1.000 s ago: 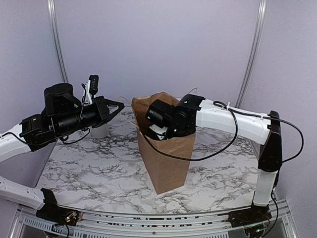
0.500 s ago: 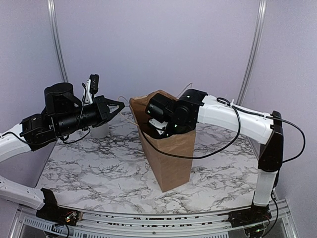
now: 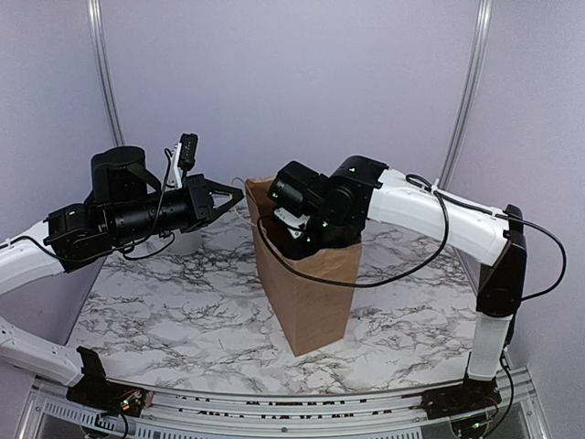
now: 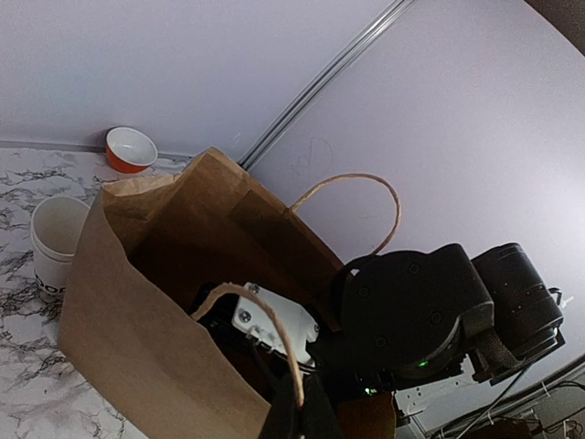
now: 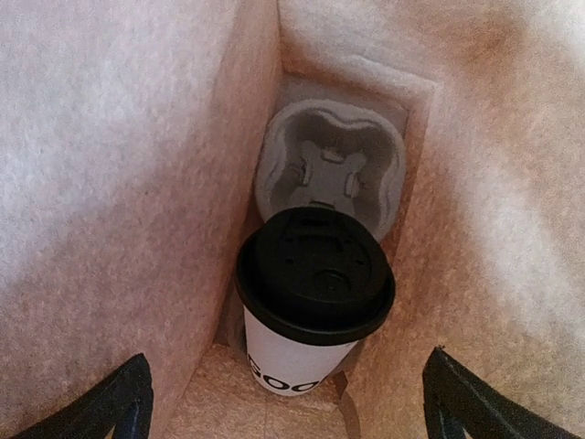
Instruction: Pack the takeout coffee
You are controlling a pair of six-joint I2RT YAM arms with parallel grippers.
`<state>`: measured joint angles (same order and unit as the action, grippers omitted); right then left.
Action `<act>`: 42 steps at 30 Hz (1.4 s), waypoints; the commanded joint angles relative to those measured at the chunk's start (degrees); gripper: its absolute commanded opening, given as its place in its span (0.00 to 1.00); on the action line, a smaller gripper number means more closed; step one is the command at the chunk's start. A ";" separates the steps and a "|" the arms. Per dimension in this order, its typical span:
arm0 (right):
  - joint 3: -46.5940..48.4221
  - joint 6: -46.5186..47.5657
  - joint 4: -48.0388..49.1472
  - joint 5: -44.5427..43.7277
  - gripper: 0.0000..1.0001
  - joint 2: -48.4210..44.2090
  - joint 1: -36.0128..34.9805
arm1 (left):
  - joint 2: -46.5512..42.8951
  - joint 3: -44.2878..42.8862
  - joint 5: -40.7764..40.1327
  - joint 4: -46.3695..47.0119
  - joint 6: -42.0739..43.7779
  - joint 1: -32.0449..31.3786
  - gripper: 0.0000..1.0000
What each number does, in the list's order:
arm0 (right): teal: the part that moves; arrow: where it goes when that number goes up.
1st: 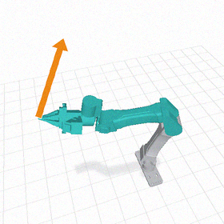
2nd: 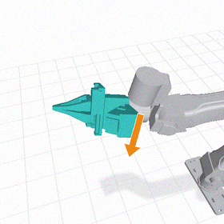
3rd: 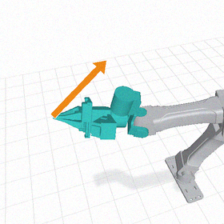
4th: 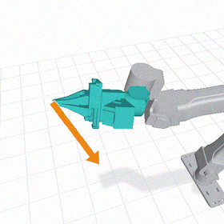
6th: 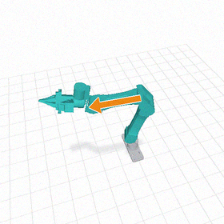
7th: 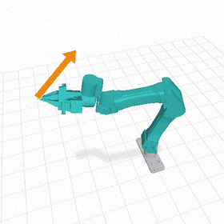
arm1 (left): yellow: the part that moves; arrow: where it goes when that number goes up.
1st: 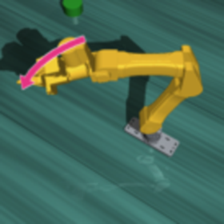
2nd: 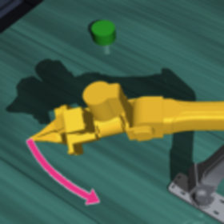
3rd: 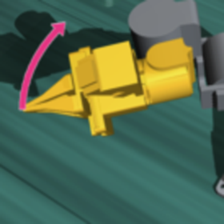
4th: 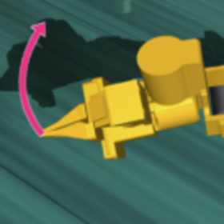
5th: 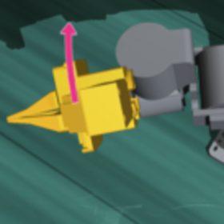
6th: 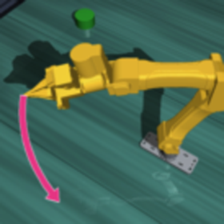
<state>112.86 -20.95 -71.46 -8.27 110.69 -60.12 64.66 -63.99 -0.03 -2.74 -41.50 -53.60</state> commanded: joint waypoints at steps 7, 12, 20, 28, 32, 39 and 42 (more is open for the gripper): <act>6.21 -0.14 -0.16 -2.88 1.00 -0.51 -0.53 | -0.18 -1.53 -0.33 1.11 1.06 -0.49 0.00; 9.31 0.37 -0.51 -4.06 1.00 -0.83 -0.51 | -0.44 -1.53 -0.98 1.06 1.19 -0.54 0.00; 13.82 1.10 -1.89 -6.10 1.00 -1.20 -0.35 | -0.14 -1.97 -1.50 0.55 1.24 -0.51 0.00; 16.93 2.75 -0.89 -6.91 1.00 -3.27 -0.26 | 0.48 -2.89 -1.93 0.35 1.16 -0.54 0.05; 17.29 3.75 0.85 -7.50 1.00 -4.30 -0.26 | 1.41 -3.28 -2.37 0.44 1.07 -0.54 0.03; 21.67 5.83 4.93 -7.37 1.00 -4.66 -0.19 | 3.41 -4.50 -2.77 0.59 0.89 -0.54 0.03; 22.81 6.82 7.99 -6.97 1.00 -5.49 -0.18 | 3.46 -5.15 -3.25 0.33 1.17 -0.54 0.05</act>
<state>132.66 -16.14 -68.97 -14.94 107.77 -60.12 68.03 -66.70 -2.15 -2.92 -40.95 -53.95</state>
